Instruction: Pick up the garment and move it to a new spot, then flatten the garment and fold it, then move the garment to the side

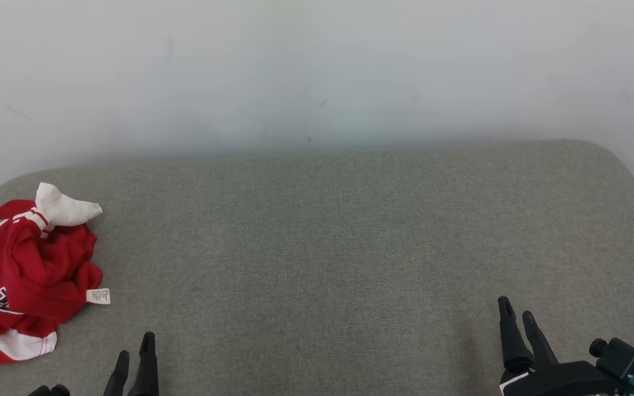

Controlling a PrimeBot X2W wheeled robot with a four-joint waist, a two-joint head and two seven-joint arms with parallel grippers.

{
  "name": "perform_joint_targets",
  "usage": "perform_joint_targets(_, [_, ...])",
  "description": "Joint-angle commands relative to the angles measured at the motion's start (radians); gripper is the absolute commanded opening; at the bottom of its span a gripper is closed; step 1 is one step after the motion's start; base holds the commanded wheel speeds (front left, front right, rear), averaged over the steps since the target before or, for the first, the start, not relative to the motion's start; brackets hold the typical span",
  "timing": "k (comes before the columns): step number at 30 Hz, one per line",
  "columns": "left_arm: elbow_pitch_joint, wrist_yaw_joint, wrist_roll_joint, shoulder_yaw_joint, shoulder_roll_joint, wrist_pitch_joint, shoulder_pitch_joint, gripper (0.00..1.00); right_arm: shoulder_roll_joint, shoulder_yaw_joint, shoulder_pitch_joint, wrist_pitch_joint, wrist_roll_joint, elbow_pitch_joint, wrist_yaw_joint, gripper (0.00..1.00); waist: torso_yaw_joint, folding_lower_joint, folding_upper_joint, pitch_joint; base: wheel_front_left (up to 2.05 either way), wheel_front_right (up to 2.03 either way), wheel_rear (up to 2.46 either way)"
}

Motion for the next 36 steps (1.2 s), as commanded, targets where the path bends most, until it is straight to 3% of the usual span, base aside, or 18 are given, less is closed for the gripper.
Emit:
perform_joint_targets(1, [-0.014,0.004,0.043,-0.003,0.012,-0.010,-0.004,1.00,-0.012,0.006,-0.010,-0.009,-0.041,-0.008,-0.001,1.00,0.000,0.0000,0.0000,-0.001,0.00,0.00,0.00])
perform_joint_targets(16, [-0.034,0.017,0.273,-0.032,0.037,-0.058,0.008,1.00,-0.029,0.031,-0.006,-0.057,-0.276,0.014,-0.001,1.00,0.004,0.0000,0.0000,-0.013,0.00,0.00,0.00])
perform_joint_targets(36, [-0.048,0.038,0.468,-0.048,0.057,-0.106,0.038,1.00,-0.044,0.059,0.013,-0.076,-0.506,0.004,-0.001,1.00,0.010,0.0000,0.0000,-0.028,0.00,0.00,0.00])
